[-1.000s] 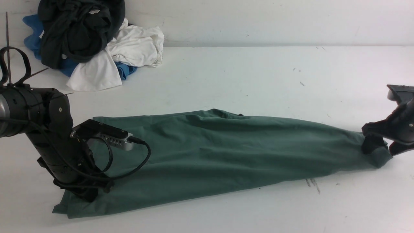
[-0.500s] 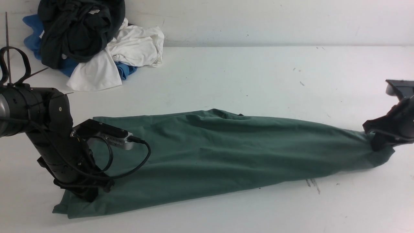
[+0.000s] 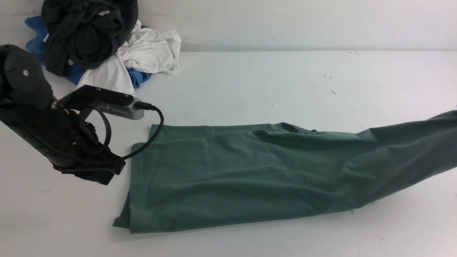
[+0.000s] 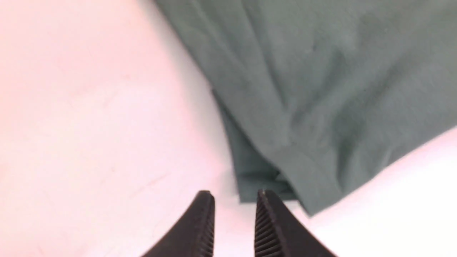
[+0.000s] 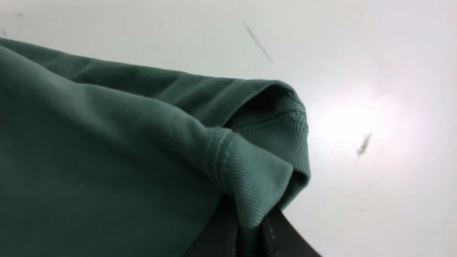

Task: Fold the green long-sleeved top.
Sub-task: Use the right arm to drag the right edge of the fabric to the left and folds it over the left edge

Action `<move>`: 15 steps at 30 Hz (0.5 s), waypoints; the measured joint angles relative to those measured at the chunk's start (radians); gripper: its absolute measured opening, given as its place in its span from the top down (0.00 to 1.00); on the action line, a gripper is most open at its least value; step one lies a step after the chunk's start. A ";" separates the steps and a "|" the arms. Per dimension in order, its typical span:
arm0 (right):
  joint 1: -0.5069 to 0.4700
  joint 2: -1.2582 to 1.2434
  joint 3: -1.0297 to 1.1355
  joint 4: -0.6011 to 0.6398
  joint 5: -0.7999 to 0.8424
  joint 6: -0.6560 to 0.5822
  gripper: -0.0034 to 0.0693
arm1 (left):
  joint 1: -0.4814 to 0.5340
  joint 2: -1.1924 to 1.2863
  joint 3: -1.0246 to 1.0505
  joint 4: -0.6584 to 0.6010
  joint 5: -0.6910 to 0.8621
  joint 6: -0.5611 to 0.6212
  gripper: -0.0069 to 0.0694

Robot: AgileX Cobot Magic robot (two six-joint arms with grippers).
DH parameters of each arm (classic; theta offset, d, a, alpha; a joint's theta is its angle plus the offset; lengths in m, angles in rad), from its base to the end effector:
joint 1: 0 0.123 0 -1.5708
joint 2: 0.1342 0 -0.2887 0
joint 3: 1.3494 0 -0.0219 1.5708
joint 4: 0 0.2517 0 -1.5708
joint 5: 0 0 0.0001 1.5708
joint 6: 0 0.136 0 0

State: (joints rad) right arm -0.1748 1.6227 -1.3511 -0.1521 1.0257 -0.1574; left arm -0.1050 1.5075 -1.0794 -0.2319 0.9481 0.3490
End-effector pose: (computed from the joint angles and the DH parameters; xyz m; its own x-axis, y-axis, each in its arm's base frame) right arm 0.3446 -0.0788 0.2561 -0.9451 -0.0692 -0.3194 -0.0036 0.9795 -0.2015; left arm 0.2994 -0.0571 0.2196 -0.8973 0.3025 -0.3216 0.3537 0.9284 -0.1135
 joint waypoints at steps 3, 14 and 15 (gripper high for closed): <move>0.000 -0.057 0.000 -0.043 0.006 0.041 0.92 | 0.000 -0.067 0.000 -0.001 0.003 0.003 0.71; 0.262 -0.265 -0.109 0.131 0.030 -0.017 0.92 | 0.000 -0.056 0.003 -0.021 0.004 0.010 0.71; 0.274 -0.265 -0.114 0.134 0.032 -0.020 0.92 | 0.000 -0.051 0.003 -0.023 0.002 0.012 0.71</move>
State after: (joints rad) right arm 0.0988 1.3575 -1.4651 -0.0185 1.0572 -0.1774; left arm -0.1050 1.4566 -1.0768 -0.2554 0.9502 0.3614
